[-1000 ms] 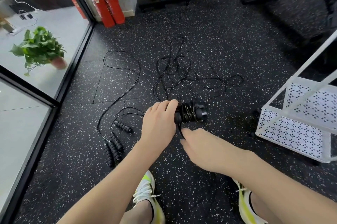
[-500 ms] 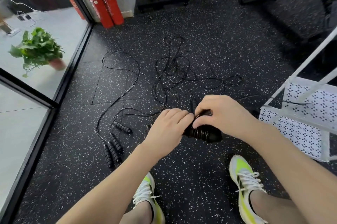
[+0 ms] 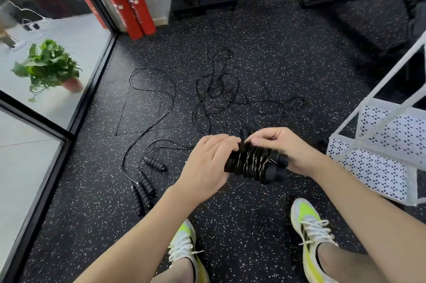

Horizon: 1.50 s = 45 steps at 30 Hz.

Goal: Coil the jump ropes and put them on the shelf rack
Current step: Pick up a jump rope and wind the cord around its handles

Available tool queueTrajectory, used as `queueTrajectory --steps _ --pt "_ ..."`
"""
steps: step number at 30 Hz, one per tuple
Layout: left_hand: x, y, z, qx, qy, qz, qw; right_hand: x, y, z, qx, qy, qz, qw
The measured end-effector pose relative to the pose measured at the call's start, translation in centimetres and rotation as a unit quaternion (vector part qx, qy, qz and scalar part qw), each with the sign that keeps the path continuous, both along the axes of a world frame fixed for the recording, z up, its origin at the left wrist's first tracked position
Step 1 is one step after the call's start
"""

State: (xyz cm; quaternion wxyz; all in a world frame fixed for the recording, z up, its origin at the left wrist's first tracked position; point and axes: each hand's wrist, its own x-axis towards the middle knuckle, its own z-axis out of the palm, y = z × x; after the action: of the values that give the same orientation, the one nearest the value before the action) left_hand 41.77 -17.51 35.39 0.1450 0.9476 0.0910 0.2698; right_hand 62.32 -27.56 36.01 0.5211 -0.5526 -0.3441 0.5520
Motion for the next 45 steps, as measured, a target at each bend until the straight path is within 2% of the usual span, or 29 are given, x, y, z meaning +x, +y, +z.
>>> queueTrajectory --steps 3,4,7,9,12,16,20,23,26,29,31,36,38,45 --pt "0.6 -0.1 0.8 0.012 -0.040 0.035 0.999 -1.2 -0.1 -0.7 -0.024 0.099 -0.034 0.994" --pt "0.8 0.0 0.9 0.008 -0.058 0.057 0.997 -1.9 -0.1 -0.8 -0.031 0.086 -0.027 0.995" --pt "1.6 0.1 1.0 -0.032 -0.086 0.141 0.986 -4.2 0.0 -1.4 -0.077 -0.026 -0.021 0.996" --pt "2.2 0.3 1.1 -0.067 -0.073 0.181 0.978 -5.2 0.0 -1.4 -0.112 -0.153 0.010 0.982" --pt "2.9 0.6 1.3 -0.096 -0.049 0.227 0.968 -6.2 -0.6 -0.6 -0.141 -0.320 0.108 0.931" --pt "3.4 1.1 0.4 -0.096 0.000 0.235 0.967 -7.1 -1.2 1.1 -0.133 -0.500 0.151 0.842" --pt "3.7 1.3 -0.3 -0.096 0.043 0.245 0.964 -7.5 -1.0 2.8 -0.113 -0.566 0.158 0.801" --pt "3.2 1.5 -0.6 -0.078 0.078 0.237 0.965 -6.9 -0.7 3.7 -0.082 -0.592 0.151 0.788" --pt "2.7 1.8 -0.8 -0.054 0.109 0.209 0.970 -5.6 -0.6 4.7 -0.015 -0.661 0.136 0.737" --pt "2.7 1.6 -1.4 -0.030 0.150 0.152 0.977 -4.2 -0.6 5.4 0.027 -0.682 0.113 0.722" --pt "2.8 0.8 -1.6 -0.027 0.156 0.110 0.981 -3.1 -0.5 5.4 0.054 -0.669 0.096 0.735" --pt "2.5 -0.1 -1.9 0.002 0.101 0.081 0.992 0.0 -0.3 4.9 0.057 -0.486 0.042 0.871" --pt "2.3 0.0 -2.0 0.002 0.079 0.063 0.995 0.7 -0.5 5.0 0.038 -0.417 0.014 0.908" --pt "2.4 -0.7 -1.2 -0.040 0.015 0.010 0.999 2.0 -0.3 4.5 0.002 -0.281 0.011 0.960"
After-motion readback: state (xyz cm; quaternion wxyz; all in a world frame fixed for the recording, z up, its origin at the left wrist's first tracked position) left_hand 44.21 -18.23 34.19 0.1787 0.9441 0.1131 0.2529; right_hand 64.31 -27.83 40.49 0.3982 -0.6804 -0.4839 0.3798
